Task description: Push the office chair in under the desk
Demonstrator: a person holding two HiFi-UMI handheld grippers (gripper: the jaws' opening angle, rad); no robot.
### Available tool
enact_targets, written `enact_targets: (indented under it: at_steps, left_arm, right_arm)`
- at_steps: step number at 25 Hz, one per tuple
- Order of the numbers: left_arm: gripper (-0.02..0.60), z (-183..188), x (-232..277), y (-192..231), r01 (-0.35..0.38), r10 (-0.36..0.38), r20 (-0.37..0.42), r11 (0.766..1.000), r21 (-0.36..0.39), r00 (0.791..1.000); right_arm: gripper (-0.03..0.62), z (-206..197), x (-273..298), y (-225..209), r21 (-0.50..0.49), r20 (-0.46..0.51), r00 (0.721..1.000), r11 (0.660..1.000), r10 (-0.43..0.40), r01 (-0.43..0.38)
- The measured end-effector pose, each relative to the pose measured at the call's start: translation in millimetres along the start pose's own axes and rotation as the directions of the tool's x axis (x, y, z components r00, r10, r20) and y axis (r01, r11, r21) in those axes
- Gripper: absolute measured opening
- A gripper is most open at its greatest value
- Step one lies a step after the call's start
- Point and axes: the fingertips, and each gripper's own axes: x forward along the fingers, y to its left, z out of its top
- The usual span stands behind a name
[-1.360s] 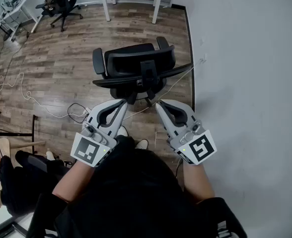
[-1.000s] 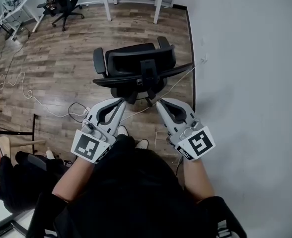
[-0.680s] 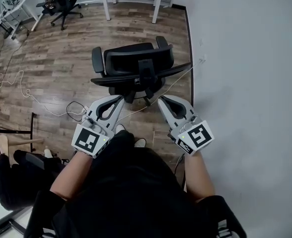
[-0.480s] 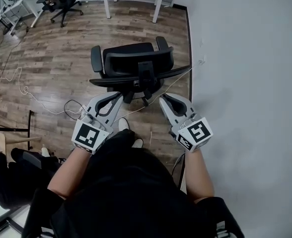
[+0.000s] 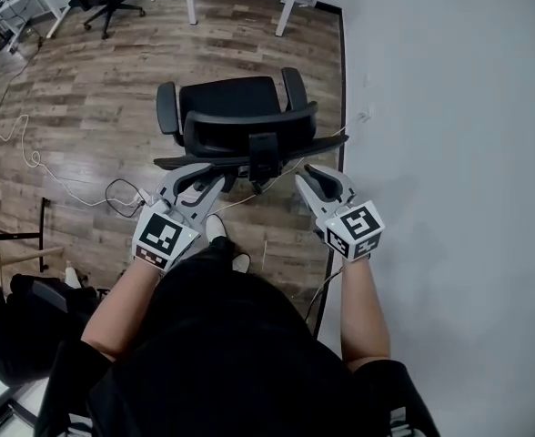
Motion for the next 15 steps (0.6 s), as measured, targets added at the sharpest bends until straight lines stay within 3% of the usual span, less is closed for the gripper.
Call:
enact_targets:
  at_steps: [5, 9, 15]
  left_arm:
    - [0.125, -13.3, 17.1, 10.7, 0.049, -0.047, -0.08, 0.998, 0.031, 0.996]
    - [0.155, -31.6, 28.6, 12.7, 0.104, -0.09, -0.18, 0.992, 0.069, 0.98]
    - [0.17, -59.1, 43.3, 9.1, 0.183, -0.12, -0.325, 0.968, 0.17, 0.938]
  right_arm:
    - [0.139, -13.8, 14.1, -20.8, -0.056, -0.122, 0.992, 0.998, 0.034, -0.041]
    - [0.166, -24.0, 25.7, -29.9, -0.128, -0.224, 0.972, 0.987, 0.069, -0.1]
    - [0.189, -54.4, 40.7, -46.1, -0.29, -0.44, 0.894, 0.927, 0.09, -0.236]
